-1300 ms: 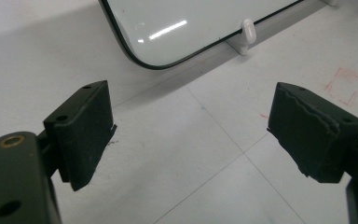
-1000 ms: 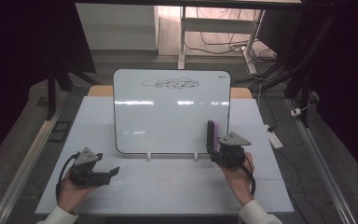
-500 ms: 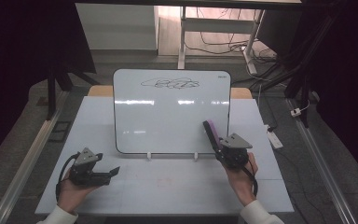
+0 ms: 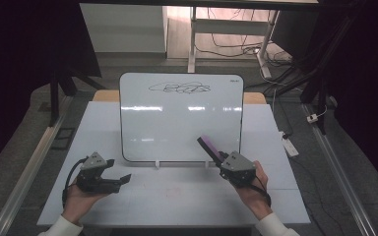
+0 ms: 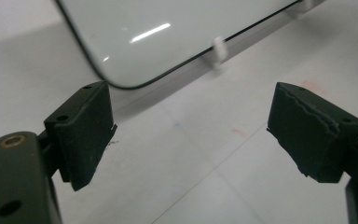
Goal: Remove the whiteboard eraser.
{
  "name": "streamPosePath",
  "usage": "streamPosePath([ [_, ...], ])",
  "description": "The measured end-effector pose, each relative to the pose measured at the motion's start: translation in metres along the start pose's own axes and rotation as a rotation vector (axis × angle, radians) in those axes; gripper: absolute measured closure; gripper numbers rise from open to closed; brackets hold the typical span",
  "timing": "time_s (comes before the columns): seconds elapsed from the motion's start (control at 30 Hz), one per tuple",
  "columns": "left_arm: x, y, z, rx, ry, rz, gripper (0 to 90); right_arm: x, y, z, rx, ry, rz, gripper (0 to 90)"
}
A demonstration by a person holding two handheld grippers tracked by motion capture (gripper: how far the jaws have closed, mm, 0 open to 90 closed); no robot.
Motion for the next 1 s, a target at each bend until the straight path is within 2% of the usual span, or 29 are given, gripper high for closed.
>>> streamPosePath([
  [0.03,0.009,0.0,-0.005,-0.029,0.01,-0.005,15.3,0.0,0.001,0.004,0.013,-0.008,0.0,67.9],
  [0.07,0.009,0.0,-0.005,-0.029,0.01,-0.005,15.6,0.0,0.002,0.008,0.028,-0.02,0.0,67.9],
  [0.3,0.035,0.01,-0.025,-0.126,0.04,-0.013,15.8,-0.002,0.009,0.027,0.089,-0.059,0.001,67.8],
  [0.43,0.05,0.019,-0.033,-0.152,0.058,-0.014,15.8,-0.002,0.01,0.034,0.103,-0.074,0.001,67.8],
  [0.63,0.072,0.03,-0.042,-0.199,0.064,-0.025,15.7,-0.001,0.011,0.041,0.124,-0.086,-0.015,67.8],
  [0.77,0.085,0.037,-0.049,-0.242,0.065,-0.027,15.8,-0.002,0.012,0.049,0.137,-0.122,-0.018,67.8],
  [0.9,0.096,0.045,-0.058,-0.283,0.074,-0.028,15.9,-0.002,0.013,0.062,0.15,-0.181,-0.03,67.8],
  [1.0,0.101,0.052,-0.064,-0.316,0.078,-0.02,15.9,-0.003,0.014,0.07,0.161,-0.201,-0.035,67.8],
])
Point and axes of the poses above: each handheld gripper's, and its own axes: y roughly forward along the jaws, x roughly out of its top, z roughly to its left, the point moved 10 cm from there along y, roughly forward along the jaws, and after that the axes turned 11 degrees about y, right-handed, at the moved point
